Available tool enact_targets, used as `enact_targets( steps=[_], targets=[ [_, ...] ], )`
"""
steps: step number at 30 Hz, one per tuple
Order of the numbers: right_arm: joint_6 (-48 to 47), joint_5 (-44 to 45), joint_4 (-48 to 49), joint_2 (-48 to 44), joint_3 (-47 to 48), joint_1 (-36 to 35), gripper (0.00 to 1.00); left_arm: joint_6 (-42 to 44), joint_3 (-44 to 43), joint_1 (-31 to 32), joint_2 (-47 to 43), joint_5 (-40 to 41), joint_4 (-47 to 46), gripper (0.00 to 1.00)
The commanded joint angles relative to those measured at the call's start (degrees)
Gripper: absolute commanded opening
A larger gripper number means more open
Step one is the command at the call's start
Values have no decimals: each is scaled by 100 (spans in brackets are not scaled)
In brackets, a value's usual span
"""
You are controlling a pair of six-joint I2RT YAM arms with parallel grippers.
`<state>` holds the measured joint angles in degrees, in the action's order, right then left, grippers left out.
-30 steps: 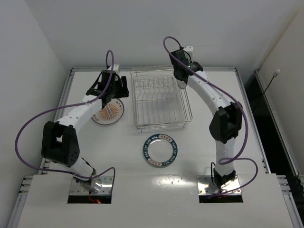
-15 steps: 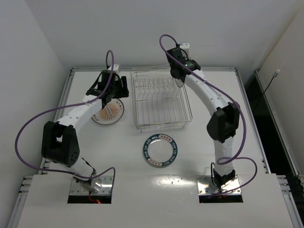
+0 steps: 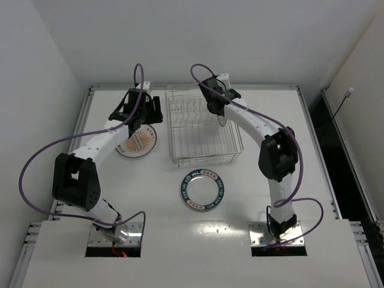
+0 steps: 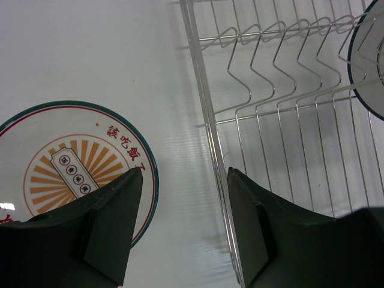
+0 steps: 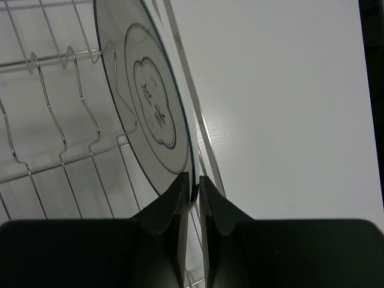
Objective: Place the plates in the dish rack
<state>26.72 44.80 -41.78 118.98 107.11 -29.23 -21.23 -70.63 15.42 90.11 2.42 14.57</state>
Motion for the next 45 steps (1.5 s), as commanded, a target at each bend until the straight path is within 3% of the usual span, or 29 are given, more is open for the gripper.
enact_targets(
  steps=[1, 4, 5, 10, 12, 14, 15, 18, 19, 22, 24, 25, 27, 33, 39, 45],
  targets=[
    [438, -49, -6, -146, -172, -56, 10, 67, -56, 14, -204, 22, -94, 56],
    [501, -234, 65, -331, -287, -56, 30, 67, -56, 14, -204, 22, -94, 56],
    [501, -234, -31, -331, -218, -56, 41, 67, -56, 14, -204, 22, -94, 56],
    [501, -15, -384, -1050, -347, -56, 68, 67, -56, 14, -204, 22, -94, 56],
    [448, -547, -384, -1893, -883, -56, 76, 67, -56, 14, -256, 22, -94, 56],
    [395, -1276, -226, -2926, -1731, -56, 77, 67, -56, 14, -257, 22, -94, 56],
    [395, -2307, -156, -3307, -2094, -56, 78, 67, -56, 14, -257, 22, -94, 56],
    [719, -3832, 55, -4432, -3720, -3, 80, 67, -56, 14, -257, 22, -94, 56],
    [1069, -4134, 134, -5167, -4550, -3, 81, 67, -56, 14, -257, 22, -94, 56],
    [1904, -5408, 687, -6164, -6246, -3, 85, 67, -56, 14, -257, 22, -94, 56],
    [3002, -6180, 1457, -7000, -7033, -3, 85, 67, -56, 14, -257, 22, -94, 56],
    [3397, -6376, 1784, -7246, -7759, -3, 85, 67, -108, 14, -204, 22, -94, 56],
    [4330, -6563, 2225, -7764, -8257, -82, 85, 67, -109, 14, -204, 22, -94, 56],
    [4790, -6176, 2113, -7479, -8497, -21, 85, 119, -109, 14, -204, 74, -94, 56],
    [3659, -6360, 2228, -5248, -7566, 154, 83, 119, -109, 14, -257, 75, -94, 56],
    [3410, -6053, 2033, -4226, -6967, 93, 82, 119, -109, 14, -362, 128, -94, 56]
  ],
)
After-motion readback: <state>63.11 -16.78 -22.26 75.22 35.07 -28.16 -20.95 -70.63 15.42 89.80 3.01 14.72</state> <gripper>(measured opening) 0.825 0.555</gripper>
